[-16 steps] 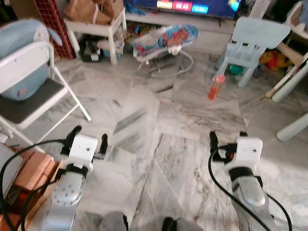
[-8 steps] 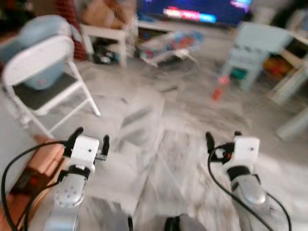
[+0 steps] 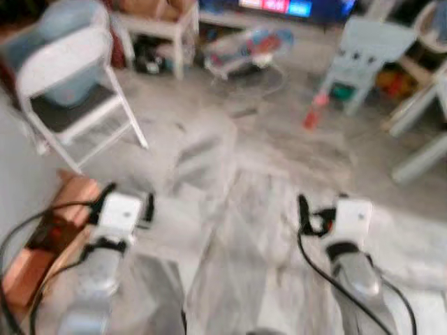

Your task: Restocking fridge

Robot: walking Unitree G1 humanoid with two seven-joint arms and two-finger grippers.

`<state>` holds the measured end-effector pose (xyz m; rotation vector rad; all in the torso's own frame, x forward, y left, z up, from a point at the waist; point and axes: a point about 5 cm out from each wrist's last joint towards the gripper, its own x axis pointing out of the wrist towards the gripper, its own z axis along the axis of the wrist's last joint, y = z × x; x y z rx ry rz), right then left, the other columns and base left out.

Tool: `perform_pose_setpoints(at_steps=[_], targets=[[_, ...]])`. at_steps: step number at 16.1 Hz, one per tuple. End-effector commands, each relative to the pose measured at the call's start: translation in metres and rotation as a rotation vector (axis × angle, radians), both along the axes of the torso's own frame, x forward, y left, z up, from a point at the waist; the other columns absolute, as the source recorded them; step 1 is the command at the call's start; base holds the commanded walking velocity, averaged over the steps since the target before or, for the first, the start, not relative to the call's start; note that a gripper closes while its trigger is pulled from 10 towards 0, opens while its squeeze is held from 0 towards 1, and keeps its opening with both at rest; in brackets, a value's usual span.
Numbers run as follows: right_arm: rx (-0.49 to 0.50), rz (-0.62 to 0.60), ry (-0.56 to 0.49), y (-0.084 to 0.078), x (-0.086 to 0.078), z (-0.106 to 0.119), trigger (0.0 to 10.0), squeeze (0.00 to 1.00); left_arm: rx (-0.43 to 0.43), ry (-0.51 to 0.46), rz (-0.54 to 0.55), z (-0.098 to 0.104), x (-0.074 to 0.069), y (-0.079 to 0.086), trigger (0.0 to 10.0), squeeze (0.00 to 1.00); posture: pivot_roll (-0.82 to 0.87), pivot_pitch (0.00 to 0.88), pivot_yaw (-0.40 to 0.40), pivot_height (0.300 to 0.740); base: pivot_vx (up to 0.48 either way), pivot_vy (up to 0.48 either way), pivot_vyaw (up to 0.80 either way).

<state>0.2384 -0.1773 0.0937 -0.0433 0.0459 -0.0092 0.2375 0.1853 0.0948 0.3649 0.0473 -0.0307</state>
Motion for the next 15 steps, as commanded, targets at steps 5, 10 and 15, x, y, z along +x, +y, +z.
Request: perform_pose_setpoints(at_steps=[5, 10, 15], targets=[[0.053, -0.014, -0.037, -0.003, 0.004, 0.008, 10.0, 0.0, -0.026, 0.02, 0.005, -0.002, -0.003, -0.004, 10.0, 0.0, 0.14, 0.158, -0.051, 0.74, 0.0, 0.334, 0.0], [0.054, 0.002, -0.037, -0.003, 0.009, 0.009, 10.0, 0.0, -0.029, 0.033, 0.011, -0.005, -0.001, -0.003, 10.0, 0.0, 0.14, 0.153, -0.057, 0.74, 0.0, 0.48, 0.0], [0.045, 0.025, -0.047, 0.002, 0.018, 0.011, 10.0, 0.0, -0.039, 0.031, -0.025, -0.003, 0.008, -0.007, 10.0, 0.0, 0.14, 0.143, -0.064, 0.74, 0.0, 0.473, 0.0]])
